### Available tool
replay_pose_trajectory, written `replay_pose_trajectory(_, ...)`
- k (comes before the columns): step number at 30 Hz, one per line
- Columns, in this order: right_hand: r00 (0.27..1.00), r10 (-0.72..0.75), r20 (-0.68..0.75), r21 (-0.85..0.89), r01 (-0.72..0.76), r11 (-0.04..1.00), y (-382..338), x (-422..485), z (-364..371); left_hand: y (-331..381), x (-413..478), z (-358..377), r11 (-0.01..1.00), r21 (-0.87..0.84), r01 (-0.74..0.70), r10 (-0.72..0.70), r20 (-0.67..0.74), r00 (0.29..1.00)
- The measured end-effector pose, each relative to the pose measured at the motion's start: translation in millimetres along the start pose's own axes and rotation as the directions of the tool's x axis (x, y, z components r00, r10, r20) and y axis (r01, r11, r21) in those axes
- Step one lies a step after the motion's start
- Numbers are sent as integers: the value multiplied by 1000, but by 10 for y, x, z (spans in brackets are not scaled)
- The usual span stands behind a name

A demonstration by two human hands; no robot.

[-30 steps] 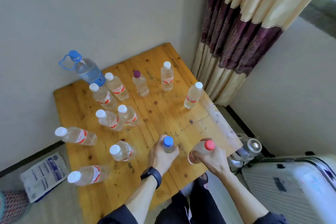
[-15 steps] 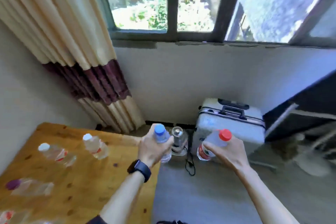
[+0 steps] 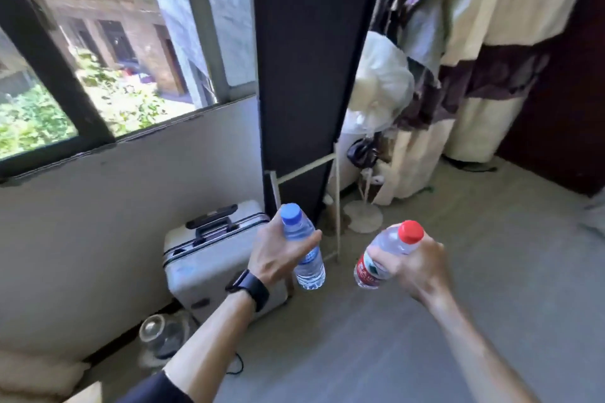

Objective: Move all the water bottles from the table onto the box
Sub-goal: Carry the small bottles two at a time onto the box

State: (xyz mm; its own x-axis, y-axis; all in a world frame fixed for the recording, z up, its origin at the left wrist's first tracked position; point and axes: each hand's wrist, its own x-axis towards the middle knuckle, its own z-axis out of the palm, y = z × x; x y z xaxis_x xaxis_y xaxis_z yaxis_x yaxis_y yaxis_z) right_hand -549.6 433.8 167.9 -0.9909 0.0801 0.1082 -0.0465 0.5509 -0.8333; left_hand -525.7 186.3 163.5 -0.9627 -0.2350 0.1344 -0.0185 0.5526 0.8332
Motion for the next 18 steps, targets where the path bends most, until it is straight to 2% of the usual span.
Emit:
replay_pose_trajectory(6, 949, 199, -245, 10, -203, 979, 788, 212, -1414, 1072, 501, 1399, 990, -63, -125, 137, 241, 961)
replay_pose_trajectory(11, 841, 271, -468, 43, -284, 958, 1388, 323, -2353, 1817, 859, 2603, 971, -85, -225, 240, 421, 875)
replay_pose_trajectory(18, 697, 376, -610, 77, -421, 904, 2226, 806, -3472, 2713, 1287, 4278, 945, -179, -275, 327, 579, 747)
